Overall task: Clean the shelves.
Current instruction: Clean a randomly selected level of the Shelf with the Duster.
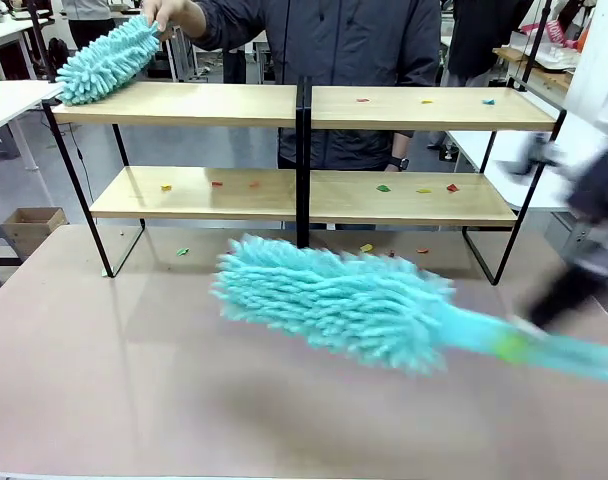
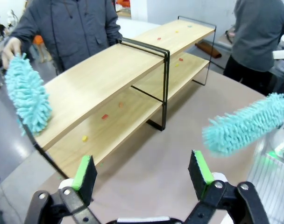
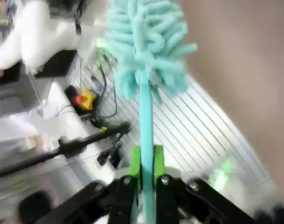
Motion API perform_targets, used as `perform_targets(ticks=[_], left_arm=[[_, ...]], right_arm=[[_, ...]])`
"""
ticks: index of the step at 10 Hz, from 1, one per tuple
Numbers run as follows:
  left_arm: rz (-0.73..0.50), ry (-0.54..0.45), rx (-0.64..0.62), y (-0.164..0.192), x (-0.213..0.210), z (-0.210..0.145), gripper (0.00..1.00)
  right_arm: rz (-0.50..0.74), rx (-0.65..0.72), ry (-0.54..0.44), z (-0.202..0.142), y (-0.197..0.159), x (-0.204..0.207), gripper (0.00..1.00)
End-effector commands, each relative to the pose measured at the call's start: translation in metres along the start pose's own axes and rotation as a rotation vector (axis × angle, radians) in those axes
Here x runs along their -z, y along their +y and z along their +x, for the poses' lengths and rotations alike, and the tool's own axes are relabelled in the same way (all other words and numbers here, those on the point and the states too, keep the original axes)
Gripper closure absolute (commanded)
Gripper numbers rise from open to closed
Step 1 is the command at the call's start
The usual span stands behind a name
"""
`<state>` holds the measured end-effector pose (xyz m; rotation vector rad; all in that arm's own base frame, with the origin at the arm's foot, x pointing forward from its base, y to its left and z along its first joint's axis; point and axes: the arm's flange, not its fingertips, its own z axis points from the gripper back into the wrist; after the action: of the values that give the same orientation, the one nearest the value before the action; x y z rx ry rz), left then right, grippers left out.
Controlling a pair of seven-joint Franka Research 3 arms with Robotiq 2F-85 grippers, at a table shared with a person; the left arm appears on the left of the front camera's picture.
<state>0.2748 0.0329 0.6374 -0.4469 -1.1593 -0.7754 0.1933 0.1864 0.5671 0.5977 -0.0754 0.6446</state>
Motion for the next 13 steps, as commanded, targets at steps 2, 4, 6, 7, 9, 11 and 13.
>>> perform_targets(ticks=[2,4,6,7,9,11,13], left_arm=[[-0.008,-0.005,0.006,0.001,0.001,-0.001,0.0],[-0.008,-0.005,0.006,0.001,0.001,-0.001,0.0],[-0.008,-0.005,0.006,0.001,0.001,-0.001,0.0],[-0.008,-0.005,0.006,0.001,0.001,-0.001,0.0],[-0.008,-0.005,0.006,0.001,0.001,-0.001,0.0],[-0.008,-0.005,0.006,0.001,0.001,-0.001,0.0],[-0.008,-0.005,0.006,0.001,0.001,-0.001,0.0]], right_arm=[[-0.188,0.057,-0.134,0.088,0.016,0.041,0.88],[-0.112,0.021,-0.144,0.069,0.02,0.036,0.88],[-0.158,0.017,-0.128,0.087,0.018,0.05,0.88],[-0.257,0.164,-0.2,0.107,0.007,0.06,0.88],[-0.3,0.173,-0.316,0.153,0.008,0.081,0.88],[-0.386,0.209,-0.372,0.187,0.006,0.091,0.88],[-0.462,0.259,-0.392,0.209,0.009,0.106,0.88]])
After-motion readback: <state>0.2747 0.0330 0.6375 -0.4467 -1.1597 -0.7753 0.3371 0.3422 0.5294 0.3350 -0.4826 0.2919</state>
